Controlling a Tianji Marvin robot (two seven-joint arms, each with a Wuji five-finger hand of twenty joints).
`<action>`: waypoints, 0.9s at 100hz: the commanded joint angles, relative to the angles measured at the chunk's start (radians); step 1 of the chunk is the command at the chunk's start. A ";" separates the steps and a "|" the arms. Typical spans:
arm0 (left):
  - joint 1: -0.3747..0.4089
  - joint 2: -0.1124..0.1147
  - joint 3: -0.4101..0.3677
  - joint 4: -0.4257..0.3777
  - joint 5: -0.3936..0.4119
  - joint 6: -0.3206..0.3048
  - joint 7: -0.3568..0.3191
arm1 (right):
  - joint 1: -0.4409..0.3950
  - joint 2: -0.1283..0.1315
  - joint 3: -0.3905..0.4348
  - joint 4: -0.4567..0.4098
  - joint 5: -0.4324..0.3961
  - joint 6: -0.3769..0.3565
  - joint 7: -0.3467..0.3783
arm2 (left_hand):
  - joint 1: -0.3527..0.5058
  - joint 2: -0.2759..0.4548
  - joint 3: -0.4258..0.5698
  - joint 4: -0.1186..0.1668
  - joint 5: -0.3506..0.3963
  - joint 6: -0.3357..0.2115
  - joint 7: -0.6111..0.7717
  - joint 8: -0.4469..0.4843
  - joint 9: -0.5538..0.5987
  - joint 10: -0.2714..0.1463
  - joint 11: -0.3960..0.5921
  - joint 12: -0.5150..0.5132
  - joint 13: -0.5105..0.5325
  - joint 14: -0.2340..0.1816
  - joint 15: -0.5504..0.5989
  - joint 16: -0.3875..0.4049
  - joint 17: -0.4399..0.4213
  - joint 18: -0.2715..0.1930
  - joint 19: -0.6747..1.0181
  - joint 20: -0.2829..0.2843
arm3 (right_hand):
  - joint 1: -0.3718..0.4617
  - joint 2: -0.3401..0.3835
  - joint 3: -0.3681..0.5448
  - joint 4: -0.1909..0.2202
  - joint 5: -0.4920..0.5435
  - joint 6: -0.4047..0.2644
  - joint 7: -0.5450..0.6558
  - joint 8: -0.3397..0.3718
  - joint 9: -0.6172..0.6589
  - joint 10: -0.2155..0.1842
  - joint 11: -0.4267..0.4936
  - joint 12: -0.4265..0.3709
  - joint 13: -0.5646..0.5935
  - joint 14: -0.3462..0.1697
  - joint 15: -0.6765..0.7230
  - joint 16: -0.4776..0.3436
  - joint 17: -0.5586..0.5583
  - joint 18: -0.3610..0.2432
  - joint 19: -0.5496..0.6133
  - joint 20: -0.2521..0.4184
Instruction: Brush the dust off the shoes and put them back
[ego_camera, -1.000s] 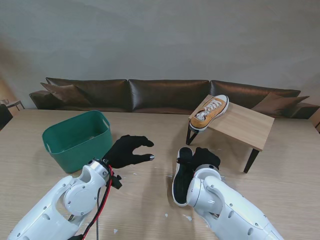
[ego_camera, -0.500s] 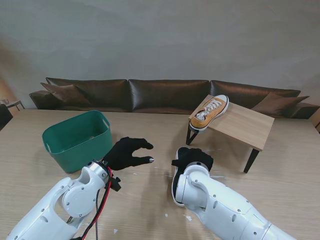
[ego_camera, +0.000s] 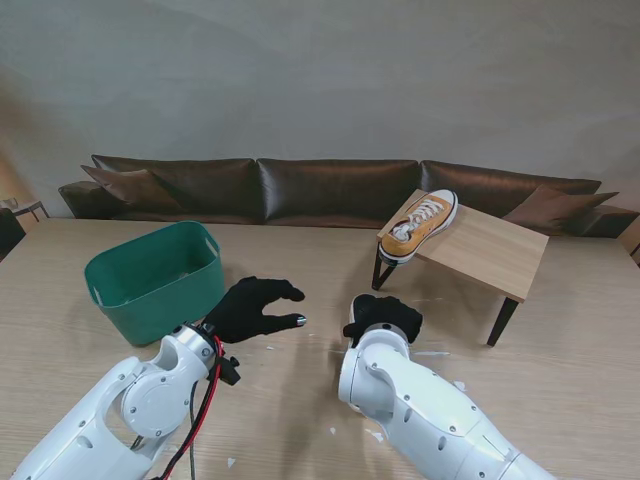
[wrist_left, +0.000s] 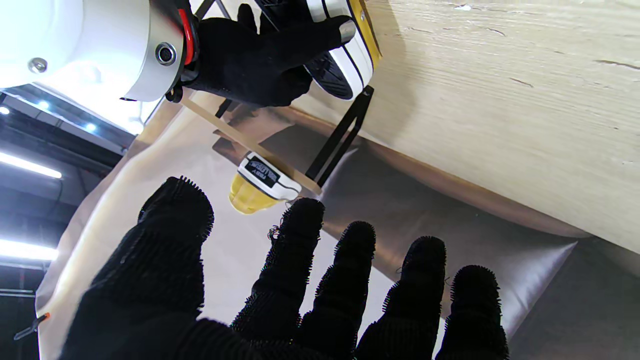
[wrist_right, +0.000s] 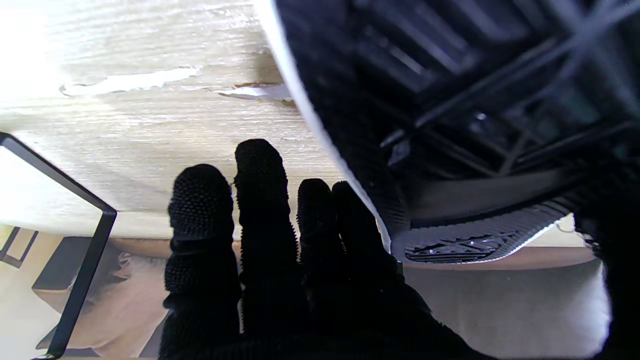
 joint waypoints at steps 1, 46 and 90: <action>0.002 0.001 -0.001 -0.006 -0.003 0.003 -0.022 | -0.016 -0.010 -0.007 0.014 -0.014 0.051 0.040 | 0.024 0.038 -0.030 0.046 0.017 0.000 0.004 0.007 0.016 0.004 0.000 0.010 -0.041 -0.012 -0.020 -0.002 -0.020 0.008 -0.030 0.013 | 0.041 -0.027 0.038 0.033 0.028 -0.030 0.013 0.009 -0.010 -0.013 0.011 0.022 -0.028 -0.005 0.013 0.014 -0.251 -0.020 0.046 0.034; 0.018 0.000 -0.011 -0.008 -0.005 0.017 -0.020 | 0.005 -0.019 -0.055 0.071 0.104 0.051 -0.114 | 0.031 0.044 -0.037 0.048 0.017 0.005 0.004 0.009 0.013 0.017 -0.001 0.012 -0.043 -0.004 -0.018 0.002 -0.025 0.007 -0.032 0.016 | 0.354 -0.363 0.525 -0.201 0.536 -0.341 0.499 -0.145 0.547 -0.141 0.057 0.182 0.304 -0.084 0.252 0.109 -0.055 -0.049 0.139 0.002; 0.029 -0.013 -0.013 0.026 -0.077 0.089 -0.001 | -0.063 0.049 -0.018 -0.045 0.258 -0.094 -0.269 | 0.047 0.054 -0.026 0.050 0.017 0.037 0.002 0.008 0.016 0.052 0.001 0.018 -0.026 0.024 0.004 0.021 0.008 0.016 -0.003 0.043 | 0.324 -0.320 0.660 -0.170 0.534 -0.360 0.527 0.121 0.565 -0.141 0.097 0.309 0.358 -0.100 0.334 0.146 -0.021 -0.057 0.158 0.011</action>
